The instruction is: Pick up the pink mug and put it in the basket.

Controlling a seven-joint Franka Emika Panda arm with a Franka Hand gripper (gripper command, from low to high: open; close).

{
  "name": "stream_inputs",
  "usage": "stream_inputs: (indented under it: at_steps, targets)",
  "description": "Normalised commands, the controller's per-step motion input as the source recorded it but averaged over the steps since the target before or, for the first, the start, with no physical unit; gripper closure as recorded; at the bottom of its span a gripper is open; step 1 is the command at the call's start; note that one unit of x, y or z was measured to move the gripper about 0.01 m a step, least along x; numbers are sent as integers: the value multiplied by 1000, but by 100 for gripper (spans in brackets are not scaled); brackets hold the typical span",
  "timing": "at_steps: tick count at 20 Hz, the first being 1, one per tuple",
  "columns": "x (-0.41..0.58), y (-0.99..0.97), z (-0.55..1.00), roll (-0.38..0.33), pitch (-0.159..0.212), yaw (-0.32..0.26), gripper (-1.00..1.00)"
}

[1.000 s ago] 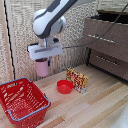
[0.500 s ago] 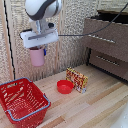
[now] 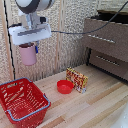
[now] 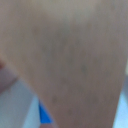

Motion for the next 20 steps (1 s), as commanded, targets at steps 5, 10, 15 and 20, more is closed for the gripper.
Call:
stream_inputs:
  at_steps: [5, 10, 15, 20]
  targets:
    - [-549, 604, -16, -44, -54, 0, 100]
    - [-474, 173, -331, -12, -85, -5, 100]
    - [-179, -105, -438, 2, -102, 0, 100]
    - [-81, -85, -477, 60, -120, 0, 100]
